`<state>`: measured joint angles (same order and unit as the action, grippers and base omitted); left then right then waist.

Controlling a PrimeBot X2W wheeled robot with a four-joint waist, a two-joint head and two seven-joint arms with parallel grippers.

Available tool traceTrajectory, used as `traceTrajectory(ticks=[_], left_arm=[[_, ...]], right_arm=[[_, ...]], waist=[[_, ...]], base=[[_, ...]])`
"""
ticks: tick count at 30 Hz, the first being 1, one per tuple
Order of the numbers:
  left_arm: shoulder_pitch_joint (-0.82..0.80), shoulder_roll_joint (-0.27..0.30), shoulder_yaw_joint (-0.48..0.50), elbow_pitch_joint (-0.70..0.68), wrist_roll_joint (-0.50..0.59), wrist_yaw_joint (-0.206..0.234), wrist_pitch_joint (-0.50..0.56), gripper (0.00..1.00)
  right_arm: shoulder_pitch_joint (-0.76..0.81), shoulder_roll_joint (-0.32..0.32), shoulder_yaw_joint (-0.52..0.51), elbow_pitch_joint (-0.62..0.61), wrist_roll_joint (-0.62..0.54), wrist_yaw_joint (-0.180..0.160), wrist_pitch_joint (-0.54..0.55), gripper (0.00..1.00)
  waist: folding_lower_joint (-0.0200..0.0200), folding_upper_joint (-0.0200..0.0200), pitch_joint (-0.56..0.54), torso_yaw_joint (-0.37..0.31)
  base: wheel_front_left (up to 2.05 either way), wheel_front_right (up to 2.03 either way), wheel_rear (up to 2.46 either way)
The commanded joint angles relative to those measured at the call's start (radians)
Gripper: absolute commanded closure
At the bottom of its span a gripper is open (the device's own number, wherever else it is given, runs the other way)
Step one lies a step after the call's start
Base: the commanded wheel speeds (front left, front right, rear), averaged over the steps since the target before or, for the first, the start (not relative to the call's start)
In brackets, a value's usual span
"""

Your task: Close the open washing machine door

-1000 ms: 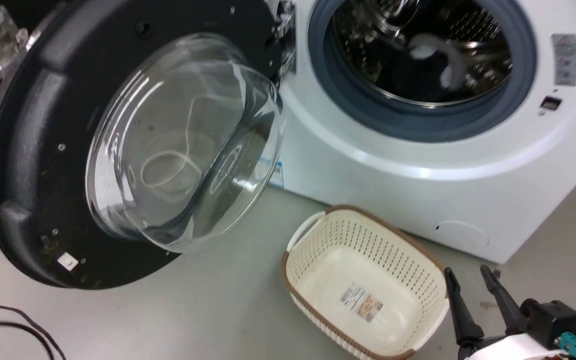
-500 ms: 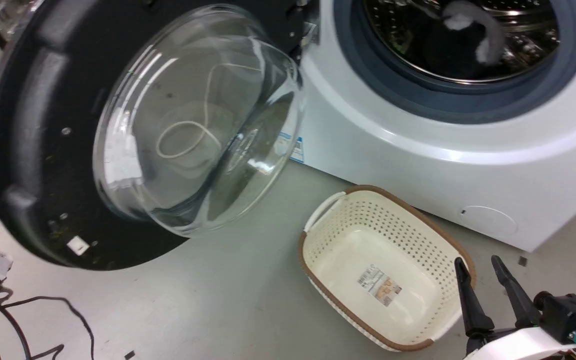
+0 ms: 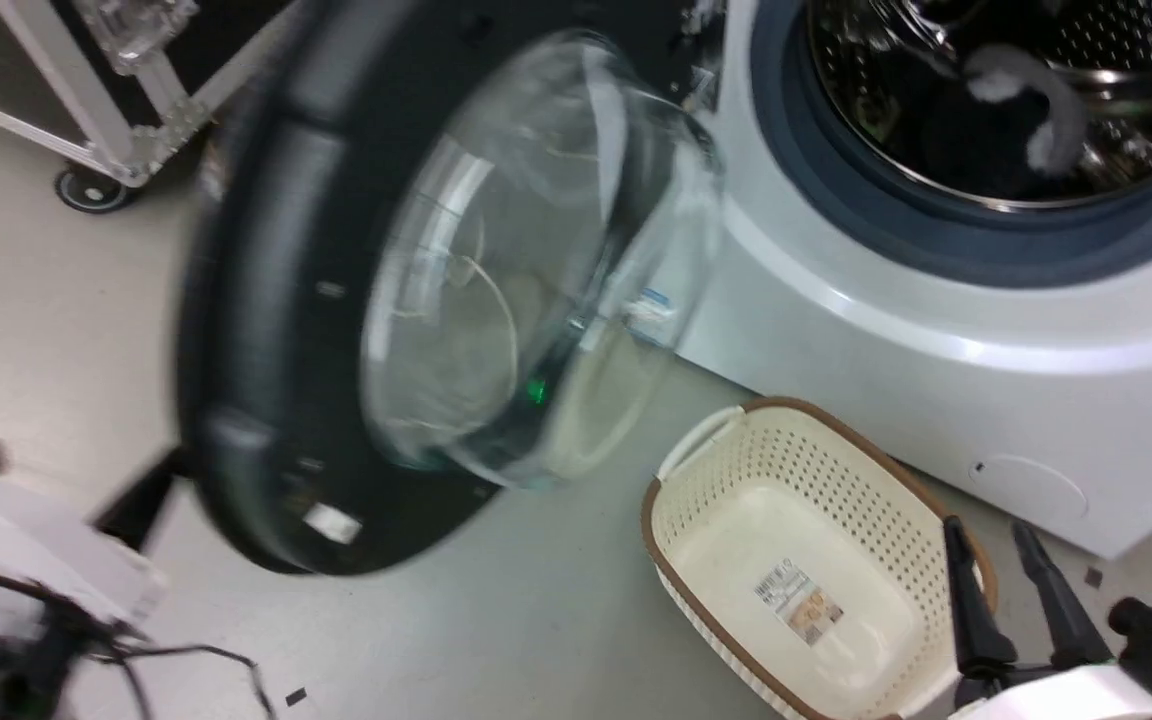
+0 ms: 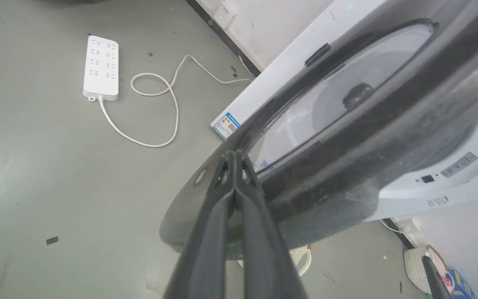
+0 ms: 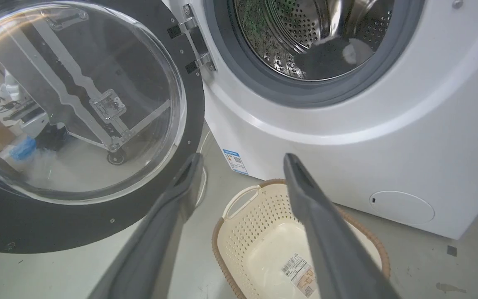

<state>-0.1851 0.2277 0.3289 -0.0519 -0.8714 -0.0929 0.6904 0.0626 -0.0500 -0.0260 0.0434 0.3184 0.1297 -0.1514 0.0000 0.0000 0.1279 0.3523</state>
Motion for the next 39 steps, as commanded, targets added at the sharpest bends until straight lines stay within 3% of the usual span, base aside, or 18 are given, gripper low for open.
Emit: traceTrajectory(ticks=[1, 9, 15, 26, 33, 39], left_arm=[[0.021, -0.008, -0.033, -0.034, -0.03, -0.013, 0.023, 1.0], [0.081, 0.003, -0.252, -0.182, -0.121, -0.021, 0.141, 1.0], [0.053, 0.032, -0.413, -0.22, -0.142, -0.028, 0.166, 1.0], [-0.092, 0.095, -0.743, -0.168, -0.238, -0.038, 0.072, 1.0], [-0.242, 0.118, -0.935, -0.077, -0.221, -0.038, -0.083, 1.0], [-0.404, 0.099, -1.051, 0.092, -0.183, -0.038, -0.256, 1.0]], right_arm=[[0.004, 0.0, -0.012, 0.013, 0.02, 0.001, -0.017, 0.0], [0.016, 0.0, -0.077, 0.084, 0.093, 0.001, -0.069, 0.0], [0.016, 0.0, -0.108, 0.113, 0.138, 0.001, -0.089, 0.0], [0.014, 0.0, -0.138, 0.125, 0.185, 0.001, -0.11, 0.0], [-0.001, 0.0, -0.132, 0.125, 0.193, 0.001, -0.11, 0.0], [-0.036, 0.0, -0.111, 0.12, 0.194, 0.001, -0.11, 0.0]], waist=[[0.0, 0.0, -0.022, 0.021], [0.0, 0.0, -0.109, 0.068], [0.0, 0.0, -0.131, 0.051], [0.0, 0.0, -0.096, -0.117], [0.0, 0.0, -0.076, -0.25], [0.0, 0.0, -0.04, -0.369]], base=[[0.0, 0.0, 0.0], [0.0, 0.0, 0.0], [0.0, 0.0, 0.0], [0.0, 0.0, 0.0], [0.0, 0.0, 0.0], [0.0, 0.0, 0.0]])
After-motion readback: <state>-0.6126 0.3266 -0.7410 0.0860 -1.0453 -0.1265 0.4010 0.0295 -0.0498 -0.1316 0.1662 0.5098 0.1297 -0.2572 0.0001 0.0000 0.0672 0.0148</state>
